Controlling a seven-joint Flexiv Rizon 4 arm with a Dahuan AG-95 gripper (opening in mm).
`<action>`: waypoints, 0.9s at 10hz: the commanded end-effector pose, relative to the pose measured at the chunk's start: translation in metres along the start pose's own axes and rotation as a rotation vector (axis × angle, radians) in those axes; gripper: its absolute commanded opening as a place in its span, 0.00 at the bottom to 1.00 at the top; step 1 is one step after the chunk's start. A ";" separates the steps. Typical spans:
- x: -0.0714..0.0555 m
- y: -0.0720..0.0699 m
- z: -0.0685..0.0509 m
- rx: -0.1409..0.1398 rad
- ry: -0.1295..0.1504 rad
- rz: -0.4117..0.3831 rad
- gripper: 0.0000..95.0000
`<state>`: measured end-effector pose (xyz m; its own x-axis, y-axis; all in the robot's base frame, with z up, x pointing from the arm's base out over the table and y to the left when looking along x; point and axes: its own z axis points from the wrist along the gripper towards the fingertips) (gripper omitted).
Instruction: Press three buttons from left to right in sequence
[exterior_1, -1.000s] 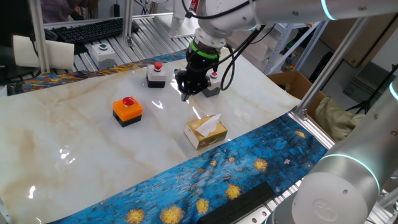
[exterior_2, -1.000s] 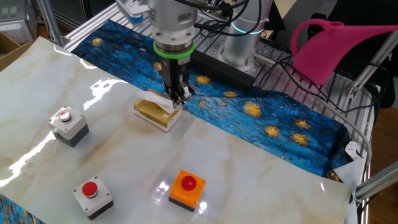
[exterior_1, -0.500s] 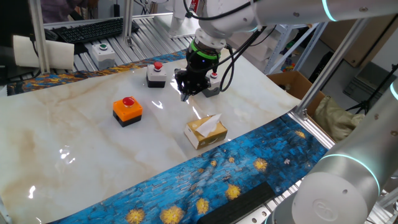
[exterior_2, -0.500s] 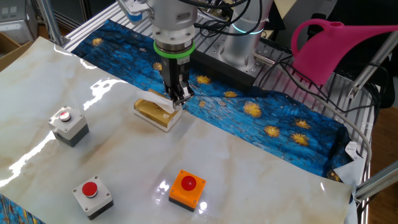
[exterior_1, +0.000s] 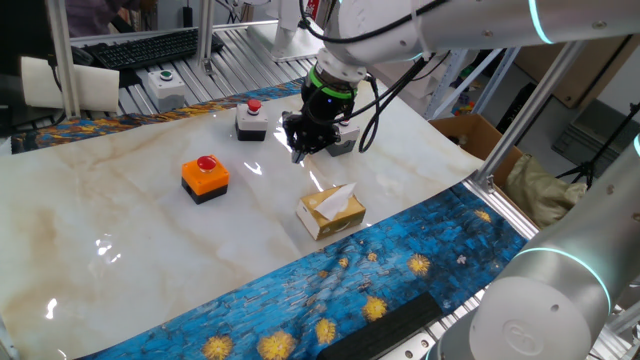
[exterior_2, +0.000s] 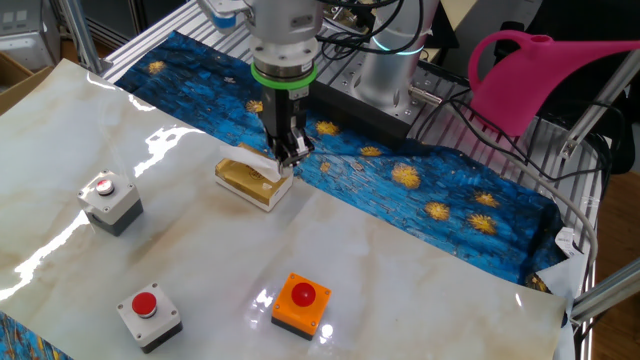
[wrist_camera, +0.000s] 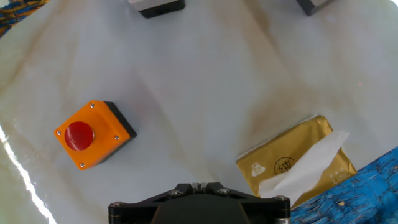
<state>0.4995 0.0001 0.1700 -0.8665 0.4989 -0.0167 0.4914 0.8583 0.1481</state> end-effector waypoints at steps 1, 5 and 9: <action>0.000 0.000 0.000 0.012 0.018 -0.058 0.00; 0.000 0.000 0.000 0.055 0.030 -0.107 0.00; 0.000 0.000 0.000 0.056 0.039 -0.173 0.00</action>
<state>0.5016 0.0003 0.1693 -0.9407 0.3393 0.0036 0.3382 0.9366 0.0915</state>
